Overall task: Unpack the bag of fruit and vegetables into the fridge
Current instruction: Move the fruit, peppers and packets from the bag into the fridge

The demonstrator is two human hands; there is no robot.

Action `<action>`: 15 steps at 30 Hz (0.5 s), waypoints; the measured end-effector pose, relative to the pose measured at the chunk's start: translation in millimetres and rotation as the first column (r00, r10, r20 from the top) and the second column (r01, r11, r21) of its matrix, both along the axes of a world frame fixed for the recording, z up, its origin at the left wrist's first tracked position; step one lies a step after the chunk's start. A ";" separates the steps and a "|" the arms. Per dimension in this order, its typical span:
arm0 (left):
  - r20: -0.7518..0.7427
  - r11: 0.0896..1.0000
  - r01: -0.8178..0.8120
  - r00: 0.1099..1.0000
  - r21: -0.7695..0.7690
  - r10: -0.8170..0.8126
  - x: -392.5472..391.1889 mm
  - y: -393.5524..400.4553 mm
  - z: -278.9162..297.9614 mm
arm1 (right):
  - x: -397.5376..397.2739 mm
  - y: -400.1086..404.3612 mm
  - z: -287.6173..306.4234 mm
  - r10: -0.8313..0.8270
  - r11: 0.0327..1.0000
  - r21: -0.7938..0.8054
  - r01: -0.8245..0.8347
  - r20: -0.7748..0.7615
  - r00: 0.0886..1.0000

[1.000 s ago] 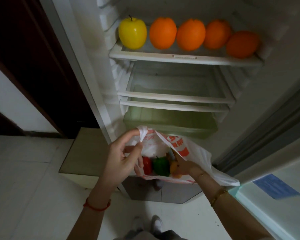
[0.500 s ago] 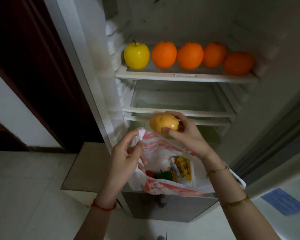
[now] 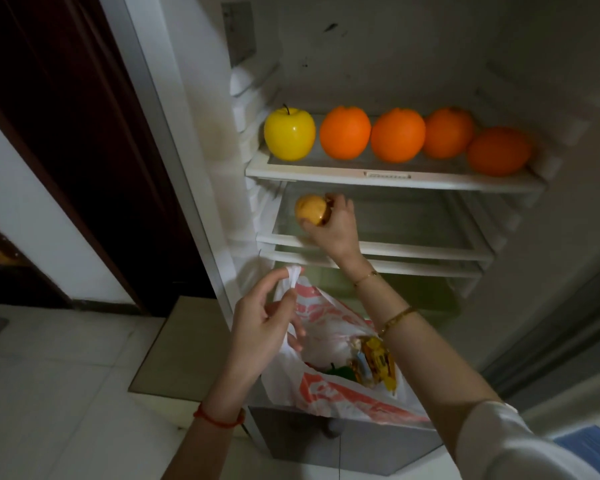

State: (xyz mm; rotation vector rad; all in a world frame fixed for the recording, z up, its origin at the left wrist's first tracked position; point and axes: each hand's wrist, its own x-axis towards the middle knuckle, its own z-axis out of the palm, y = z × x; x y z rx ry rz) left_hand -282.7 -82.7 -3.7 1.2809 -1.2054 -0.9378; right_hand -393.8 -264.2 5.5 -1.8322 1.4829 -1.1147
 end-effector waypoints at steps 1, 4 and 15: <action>-0.002 1.000 -0.003 1.000 0.001 0.003 0.9 -0.9 -0.7 | 5.1 -4.0 -1.7 -0.007 1.000 0.008 0.007 -0.003 1.000; -0.003 1.000 -0.016 1.000 0.009 0.016 3.7 -3.5 -3.1 | 16.8 -12.9 -6.4 -0.022 0.999 0.027 0.022 -0.006 1.000; -0.029 0.999 -0.038 0.999 0.019 0.038 0.7 -1.2 -2.3 | 13.7 -1.9 -8.0 -0.021 1.000 0.007 0.021 0.026 0.999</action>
